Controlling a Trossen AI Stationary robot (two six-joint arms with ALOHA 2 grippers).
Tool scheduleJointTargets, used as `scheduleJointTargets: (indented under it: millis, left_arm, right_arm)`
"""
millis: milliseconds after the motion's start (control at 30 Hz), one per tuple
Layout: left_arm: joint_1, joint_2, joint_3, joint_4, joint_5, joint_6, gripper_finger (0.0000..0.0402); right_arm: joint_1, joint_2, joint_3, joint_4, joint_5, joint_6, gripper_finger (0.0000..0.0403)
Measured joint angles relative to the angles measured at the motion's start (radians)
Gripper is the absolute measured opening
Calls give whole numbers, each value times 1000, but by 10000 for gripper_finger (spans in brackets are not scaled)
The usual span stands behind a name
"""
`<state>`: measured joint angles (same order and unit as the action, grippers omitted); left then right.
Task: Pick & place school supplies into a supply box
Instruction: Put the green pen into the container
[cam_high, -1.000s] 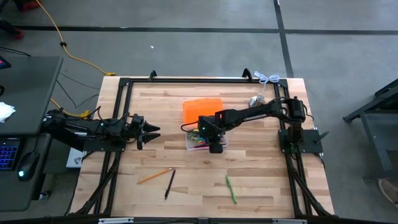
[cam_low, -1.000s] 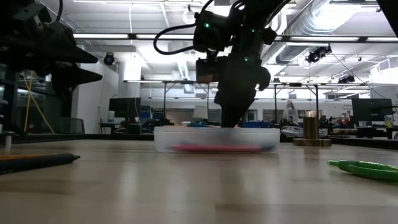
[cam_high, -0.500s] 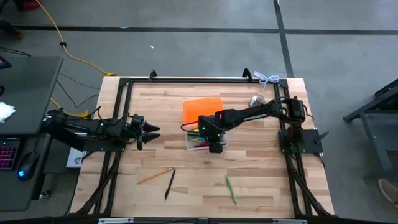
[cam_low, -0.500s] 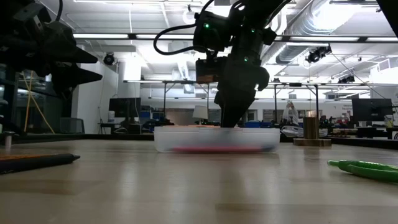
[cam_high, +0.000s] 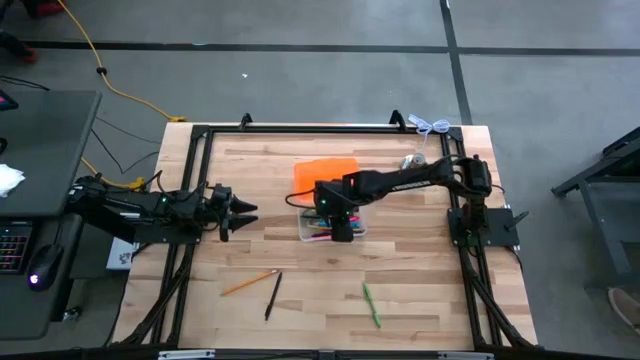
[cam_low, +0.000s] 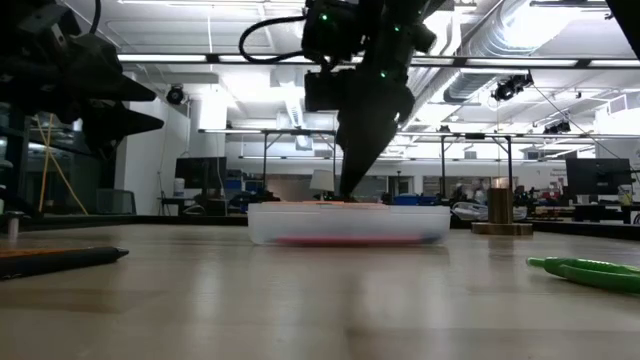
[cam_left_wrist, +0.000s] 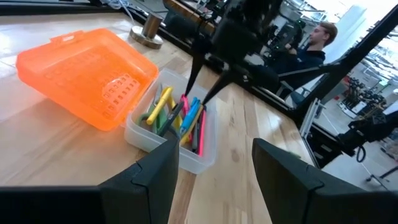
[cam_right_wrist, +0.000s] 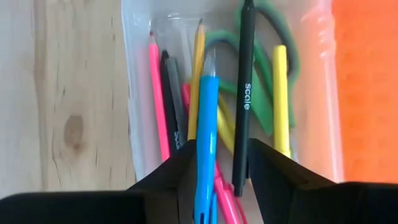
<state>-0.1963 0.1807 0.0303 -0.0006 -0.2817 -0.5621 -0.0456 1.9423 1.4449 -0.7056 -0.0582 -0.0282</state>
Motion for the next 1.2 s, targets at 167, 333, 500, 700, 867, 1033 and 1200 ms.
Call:
scheduleJointTargets:
  millis: [167, 333, 500, 700, 867, 1033, 1200]
  left_arm:
    - [0, 0, 0, 0, 5, 0, 232]
    - [0, 0, 0, 0, 5, 0, 232]
    - [0, 0, 0, 0, 5, 0, 232]
    - [0, 0, 0, 0, 5, 0, 232]
    - [0, 0, 0, 0, 5, -1, 232]
    - [0, 0, 0, 0, 5, -26, 232]
    - [0, 0, 0, -1, 36, -31, 232]
  right_arm:
    - [0, 0, 56, -68, 11, -7, 119]
    - [1, 0, 121, -174, 9, -2, 119]
    - [11, 0, 193, -287, -20, 28, 119]
    - [44, -1, 264, -399, -31, 58, 119]
    - [84, -1, 308, -465, -32, 78, 119]
    - [128, -7, 326, -533, -32, 85, 119]
    - [173, -27, 326, -553, -32, 122, 119]
